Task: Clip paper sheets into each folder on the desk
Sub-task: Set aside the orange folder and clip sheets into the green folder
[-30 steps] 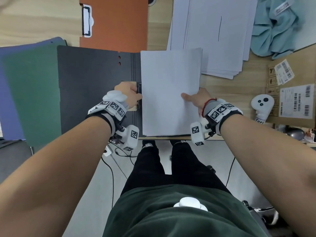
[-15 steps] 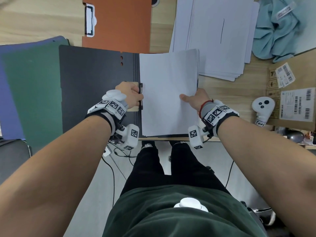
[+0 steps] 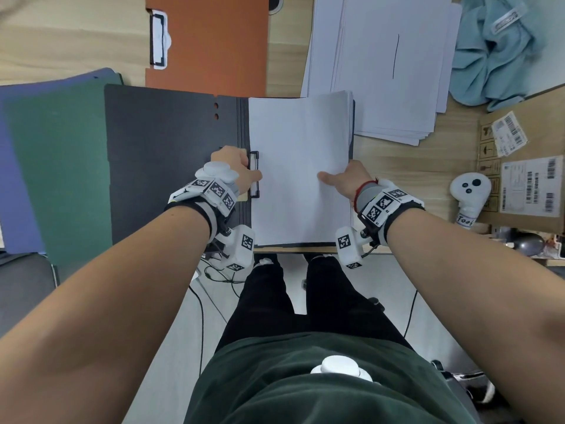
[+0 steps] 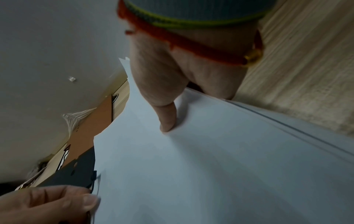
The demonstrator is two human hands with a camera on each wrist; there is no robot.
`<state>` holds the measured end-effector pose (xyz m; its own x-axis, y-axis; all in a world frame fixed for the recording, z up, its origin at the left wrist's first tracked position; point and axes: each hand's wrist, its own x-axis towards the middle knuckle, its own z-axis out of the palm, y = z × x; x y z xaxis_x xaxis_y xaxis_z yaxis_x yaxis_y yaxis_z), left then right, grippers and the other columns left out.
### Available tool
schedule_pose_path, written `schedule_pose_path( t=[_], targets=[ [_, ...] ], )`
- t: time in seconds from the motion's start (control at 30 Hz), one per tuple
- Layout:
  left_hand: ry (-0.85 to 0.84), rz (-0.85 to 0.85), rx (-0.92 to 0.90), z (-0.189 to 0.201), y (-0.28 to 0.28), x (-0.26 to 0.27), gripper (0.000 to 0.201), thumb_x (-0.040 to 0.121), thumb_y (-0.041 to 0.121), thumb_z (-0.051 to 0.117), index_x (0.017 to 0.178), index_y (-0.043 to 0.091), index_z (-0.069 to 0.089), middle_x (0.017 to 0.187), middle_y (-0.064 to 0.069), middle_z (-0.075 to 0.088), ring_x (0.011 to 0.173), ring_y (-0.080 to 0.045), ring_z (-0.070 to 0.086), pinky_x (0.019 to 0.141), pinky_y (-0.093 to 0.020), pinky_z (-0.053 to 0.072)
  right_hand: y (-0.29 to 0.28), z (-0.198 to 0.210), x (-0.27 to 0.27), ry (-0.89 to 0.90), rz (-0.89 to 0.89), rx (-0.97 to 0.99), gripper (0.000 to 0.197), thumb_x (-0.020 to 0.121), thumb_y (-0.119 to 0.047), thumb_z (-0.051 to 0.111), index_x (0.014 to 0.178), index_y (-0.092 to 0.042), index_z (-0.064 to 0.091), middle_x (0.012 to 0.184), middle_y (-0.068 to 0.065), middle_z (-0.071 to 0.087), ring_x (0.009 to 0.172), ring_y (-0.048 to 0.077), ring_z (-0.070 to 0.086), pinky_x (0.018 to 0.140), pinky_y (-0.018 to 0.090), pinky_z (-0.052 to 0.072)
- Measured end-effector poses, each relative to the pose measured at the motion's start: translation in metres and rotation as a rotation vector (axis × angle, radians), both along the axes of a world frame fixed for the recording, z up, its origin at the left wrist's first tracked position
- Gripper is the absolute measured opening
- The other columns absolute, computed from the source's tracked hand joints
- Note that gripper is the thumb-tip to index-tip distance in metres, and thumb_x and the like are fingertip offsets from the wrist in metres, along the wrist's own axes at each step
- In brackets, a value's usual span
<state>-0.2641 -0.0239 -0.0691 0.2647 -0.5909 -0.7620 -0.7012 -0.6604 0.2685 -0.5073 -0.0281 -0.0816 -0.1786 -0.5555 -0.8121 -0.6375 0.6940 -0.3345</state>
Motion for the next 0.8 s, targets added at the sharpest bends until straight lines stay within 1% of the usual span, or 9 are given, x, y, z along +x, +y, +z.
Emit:
schedule_pose_path(
  t=[0.23, 0.3, 0.37, 0.43, 0.5, 0.57, 0.67, 0.73, 0.8],
  targets=[
    [-0.204, -0.155, 0.07, -0.003, -0.011, -0.015, 0.021, 0.076, 0.031, 0.071, 0.078, 0.02, 0.053, 0.065, 0.003, 0.047, 0.055, -0.014, 0.043, 0.052, -0.02, 0.032, -0.001, -0.001, 0.0, 0.021, 0.044, 0.001, 0.084, 0.085, -0.045, 0.071, 0.145, 0.002, 0.034, 0.144, 0.015, 0.045, 0.131, 0.032, 0.046, 0.102, 0.037, 0.041],
    [-0.215, -0.179, 0.071, -0.005, -0.012, -0.017, 0.025, 0.077, 0.031, 0.071, 0.074, 0.021, 0.048, 0.06, 0.005, 0.04, 0.049, -0.011, 0.035, 0.048, -0.016, 0.024, -0.003, -0.001, -0.004, 0.038, 0.039, -0.011, 0.083, 0.081, -0.046, 0.075, 0.141, -0.001, 0.041, 0.139, 0.012, 0.051, 0.126, 0.031, 0.051, 0.102, 0.037, 0.045],
    [-0.22, -0.212, 0.077, -0.005, -0.012, -0.017, 0.027, 0.077, 0.032, 0.071, 0.073, 0.02, 0.047, 0.059, 0.005, 0.04, 0.047, -0.011, 0.035, 0.046, -0.016, 0.024, -0.004, -0.001, -0.012, 0.038, 0.021, -0.044, 0.067, 0.075, -0.046, 0.079, 0.125, -0.006, 0.059, 0.123, 0.008, 0.065, 0.112, 0.028, 0.062, 0.095, 0.039, 0.052],
    [-0.226, -0.226, 0.089, -0.003, -0.013, -0.016, 0.023, 0.077, 0.033, 0.07, 0.076, 0.019, 0.051, 0.06, 0.004, 0.042, 0.047, -0.012, 0.038, 0.045, -0.017, 0.025, -0.004, -0.004, -0.023, 0.062, 0.004, -0.06, 0.045, 0.071, -0.044, 0.082, 0.097, -0.01, 0.067, 0.097, 0.005, 0.072, 0.089, 0.025, 0.067, 0.084, 0.038, 0.057],
    [-0.231, -0.231, 0.104, -0.002, -0.012, -0.017, 0.022, 0.078, 0.034, 0.069, 0.078, 0.018, 0.053, 0.061, 0.003, 0.045, 0.048, -0.012, 0.04, 0.044, -0.018, 0.026, -0.004, -0.003, -0.035, 0.101, -0.037, -0.052, 0.034, 0.068, -0.041, 0.084, 0.075, -0.019, 0.059, 0.079, 0.001, 0.068, 0.076, 0.024, 0.065, 0.078, 0.038, 0.058],
    [-0.233, -0.244, 0.113, 0.003, -0.011, -0.017, 0.023, 0.079, 0.036, 0.068, 0.08, 0.017, 0.054, 0.065, 0.002, 0.049, 0.05, -0.013, 0.044, 0.044, -0.019, 0.029, -0.006, 0.003, -0.041, 0.123, -0.056, -0.059, 0.034, 0.072, -0.032, 0.083, 0.068, -0.022, 0.051, 0.073, -0.004, 0.06, 0.072, 0.021, 0.059, 0.069, 0.031, 0.054],
    [-0.212, -0.269, 0.113, 0.008, -0.01, -0.012, 0.033, 0.081, 0.045, 0.067, 0.09, 0.015, 0.058, 0.08, -0.002, 0.06, 0.067, -0.02, 0.058, 0.053, -0.025, 0.042, -0.009, 0.014, -0.043, 0.121, -0.039, -0.089, 0.035, 0.077, -0.012, 0.077, 0.066, -0.021, 0.045, 0.068, -0.007, 0.052, 0.065, 0.016, 0.05, 0.053, 0.023, 0.038],
    [-0.203, -0.223, 0.105, 0.014, -0.01, -0.005, 0.04, 0.078, 0.051, 0.07, 0.096, 0.018, 0.056, 0.092, -0.004, 0.064, 0.087, -0.026, 0.064, 0.072, -0.033, 0.051, -0.016, 0.02, -0.035, 0.098, -0.001, -0.138, 0.031, 0.076, -0.011, 0.075, 0.067, -0.022, 0.047, 0.069, -0.007, 0.054, 0.068, 0.017, 0.052, 0.057, 0.023, 0.042],
    [-0.209, -0.07, 0.042, 0.022, -0.007, 0.008, 0.052, 0.072, 0.047, 0.076, 0.11, 0.022, 0.052, 0.108, -0.006, 0.059, 0.1, -0.028, 0.062, 0.088, -0.039, 0.051, -0.022, 0.029, -0.016, 0.052, 0.057, -0.19, 0.021, 0.076, -0.016, 0.073, 0.074, -0.023, 0.054, 0.079, -0.005, 0.059, 0.075, 0.018, 0.057, 0.069, 0.026, 0.047]
  ],
)
